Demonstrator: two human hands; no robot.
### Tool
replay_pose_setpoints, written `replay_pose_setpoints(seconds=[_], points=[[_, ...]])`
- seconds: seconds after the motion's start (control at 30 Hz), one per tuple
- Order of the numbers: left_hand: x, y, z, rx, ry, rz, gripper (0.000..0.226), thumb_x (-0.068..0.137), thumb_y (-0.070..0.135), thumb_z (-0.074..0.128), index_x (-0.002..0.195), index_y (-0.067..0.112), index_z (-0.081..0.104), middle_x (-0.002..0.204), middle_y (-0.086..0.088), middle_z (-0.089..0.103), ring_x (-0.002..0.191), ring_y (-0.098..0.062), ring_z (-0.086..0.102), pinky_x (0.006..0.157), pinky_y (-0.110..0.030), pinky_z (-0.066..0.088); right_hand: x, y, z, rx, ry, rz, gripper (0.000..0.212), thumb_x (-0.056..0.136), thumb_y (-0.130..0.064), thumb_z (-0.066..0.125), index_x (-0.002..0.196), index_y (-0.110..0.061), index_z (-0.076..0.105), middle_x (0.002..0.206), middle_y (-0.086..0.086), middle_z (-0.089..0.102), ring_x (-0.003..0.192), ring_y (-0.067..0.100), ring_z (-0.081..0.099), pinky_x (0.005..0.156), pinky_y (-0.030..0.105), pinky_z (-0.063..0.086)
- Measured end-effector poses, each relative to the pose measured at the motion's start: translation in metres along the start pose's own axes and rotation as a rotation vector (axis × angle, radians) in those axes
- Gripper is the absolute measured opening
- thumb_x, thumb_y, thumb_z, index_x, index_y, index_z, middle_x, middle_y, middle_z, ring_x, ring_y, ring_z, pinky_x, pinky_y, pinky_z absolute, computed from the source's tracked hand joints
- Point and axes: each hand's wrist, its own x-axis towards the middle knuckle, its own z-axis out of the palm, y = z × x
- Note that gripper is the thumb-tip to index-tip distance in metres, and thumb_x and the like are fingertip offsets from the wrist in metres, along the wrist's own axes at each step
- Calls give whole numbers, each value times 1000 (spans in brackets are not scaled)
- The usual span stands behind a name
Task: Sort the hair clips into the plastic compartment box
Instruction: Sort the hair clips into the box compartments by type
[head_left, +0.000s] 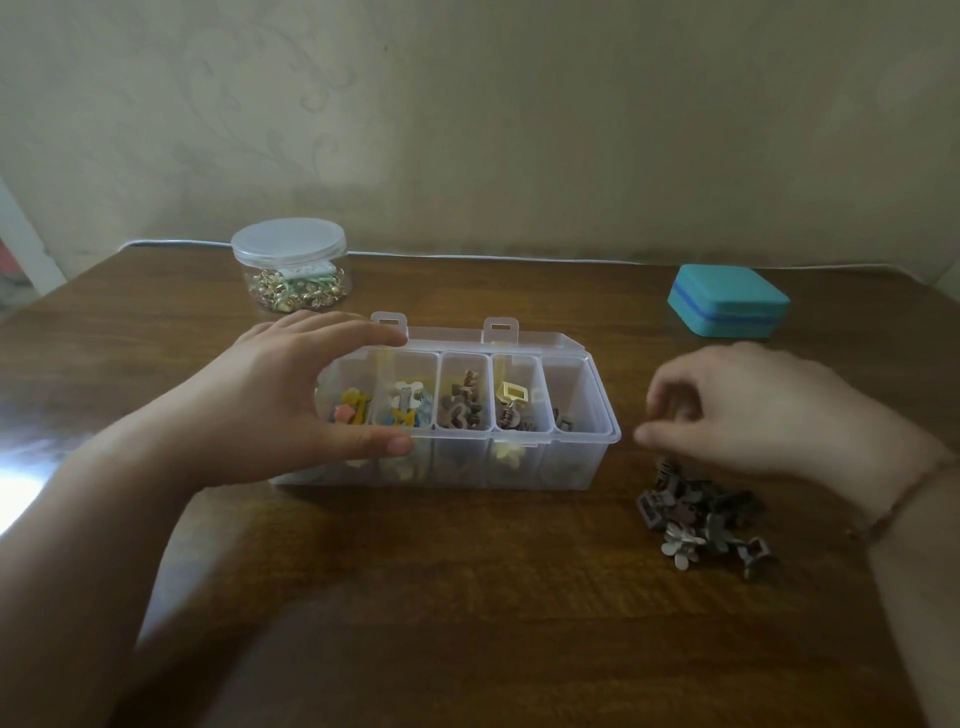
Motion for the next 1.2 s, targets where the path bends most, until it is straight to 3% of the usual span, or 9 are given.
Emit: replay_pose_setpoints(seconds=[0.17,0.33,0.4,0.5,0.67,0.77,0.87,1.03,1.2], points=[[0,-2,1,4,14,6,93,52,98,47,133,53,45,131,29,44,132,-8,40,110,-45,35,4,-7,4,-19,-153,-64,12,85,-46,64,93,-42,57,91,-16,59,85,1,56,71,26,51],[0,-2,1,-4,12,4,95,52,99,46,134,51,46,133,27,46,132,-8,41,109,-46,37,4,-7,8,470,570,-154,8,82,-42,67,80,-36,62,82,-16,65,75,0,60,63,21,47],[0,-2,1,-9,4,0,95,52,99,45,135,51,45,138,24,48,134,-9,40,109,-48,37,0,-17,7,686,660,-262,6,82,-37,69,80,-33,65,79,-14,68,68,1,61,57,13,45],[0,-2,0,-6,-9,-3,93,53,99,45,135,54,43,140,24,47,135,-9,39,110,-50,36,-3,-26,11,691,516,-327,5,83,-38,68,86,-36,66,85,-16,69,58,3,60,49,14,45],[0,-1,0,9,-7,-2,93,53,99,45,134,54,43,134,29,44,134,-7,38,111,-46,35,-2,-4,-1,536,540,-158,11,83,-36,70,73,-32,65,76,-14,64,65,-2,59,54,12,42],[0,1,0,11,3,-3,93,51,98,45,133,54,45,130,31,41,130,-3,37,109,-41,34,-1,13,-5,123,63,17,19,81,-53,64,81,-35,61,84,-14,61,79,3,58,70,29,52],[0,0,1,14,-5,-6,93,51,98,45,133,56,43,133,29,43,132,-6,38,109,-43,34,-2,10,-2,26,-318,38,22,83,-54,62,94,-35,59,88,-11,61,81,3,57,66,22,47],[1,-2,2,20,8,-3,96,52,100,44,135,52,46,138,23,48,133,-10,41,109,-45,36,-2,7,0,81,-335,-67,13,86,-42,65,96,-38,58,89,-11,59,81,4,57,64,20,45],[1,-1,2,16,11,-1,97,51,99,45,135,50,47,135,25,46,133,-9,41,109,-45,36,5,13,3,103,-144,-97,7,86,-40,65,87,-41,58,85,-11,62,80,4,59,70,26,51]])
